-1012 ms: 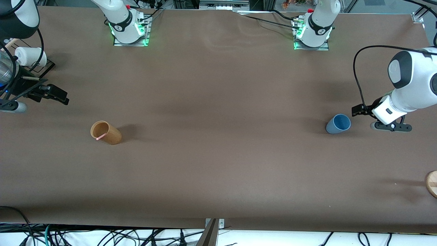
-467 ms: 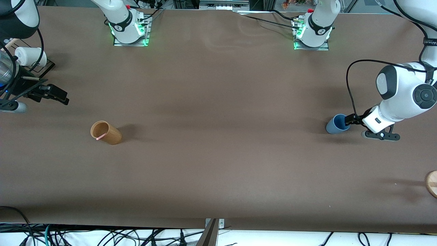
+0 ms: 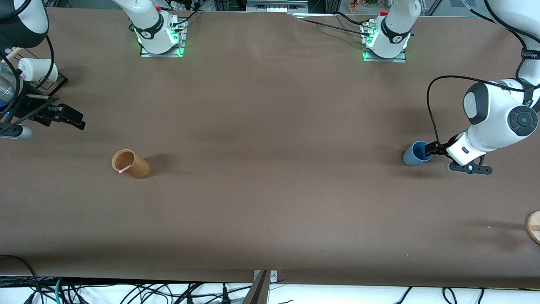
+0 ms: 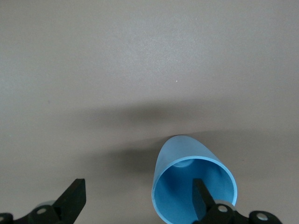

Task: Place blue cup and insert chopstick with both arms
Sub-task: 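Close the left gripper on the blue cup rim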

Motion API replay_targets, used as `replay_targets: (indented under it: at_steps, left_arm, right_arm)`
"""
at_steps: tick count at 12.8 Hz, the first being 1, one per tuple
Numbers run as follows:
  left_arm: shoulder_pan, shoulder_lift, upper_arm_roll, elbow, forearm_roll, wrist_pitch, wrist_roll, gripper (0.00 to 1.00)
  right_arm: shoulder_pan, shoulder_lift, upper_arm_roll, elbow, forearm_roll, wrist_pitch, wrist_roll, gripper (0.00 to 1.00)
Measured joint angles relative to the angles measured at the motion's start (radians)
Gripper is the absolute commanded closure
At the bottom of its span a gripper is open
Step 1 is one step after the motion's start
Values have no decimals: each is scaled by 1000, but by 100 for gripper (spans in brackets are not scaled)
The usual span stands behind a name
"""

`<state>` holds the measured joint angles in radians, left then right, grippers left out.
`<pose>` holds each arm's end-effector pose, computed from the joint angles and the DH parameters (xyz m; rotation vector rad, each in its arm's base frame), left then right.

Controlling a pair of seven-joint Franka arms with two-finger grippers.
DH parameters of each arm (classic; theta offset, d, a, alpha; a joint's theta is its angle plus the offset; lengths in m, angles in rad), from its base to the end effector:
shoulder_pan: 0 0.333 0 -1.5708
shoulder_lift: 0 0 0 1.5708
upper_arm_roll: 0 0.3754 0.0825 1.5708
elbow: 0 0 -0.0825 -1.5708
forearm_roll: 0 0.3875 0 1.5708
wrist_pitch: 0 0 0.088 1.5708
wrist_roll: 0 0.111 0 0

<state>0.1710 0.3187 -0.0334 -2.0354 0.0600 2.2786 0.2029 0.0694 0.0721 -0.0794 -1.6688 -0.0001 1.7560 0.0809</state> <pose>0.6021 0.0860 0.3315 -3.1145 0.1633 0.1244 0.5948 -0.0043 0.6077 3.1330 -0.1421 0.0243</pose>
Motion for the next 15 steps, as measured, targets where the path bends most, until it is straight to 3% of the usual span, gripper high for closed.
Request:
replay_targets:
  at_steps: [9,10,12,13,15]
  left_arm:
    - [2,54,1,-10,0,39,0,0]
    - [2,57,1,-10,0,40,0,7]
    - [2,62,1,-11,0,47,0,64]
    - [2,64,1,-11,0,49,0,80]
    - [3,69,1,-11,0,52,0,100]
  right_arm:
    - [0,0,0,0,0,0,-1,0]
    - [0,0,0,0,0,0,-1,0]
    - [0,0,0,0,0,0,-1,0]
    - [0,0,0,0,0,0,-1,0]
    - [0,0,0,0,0,0,-1,0]
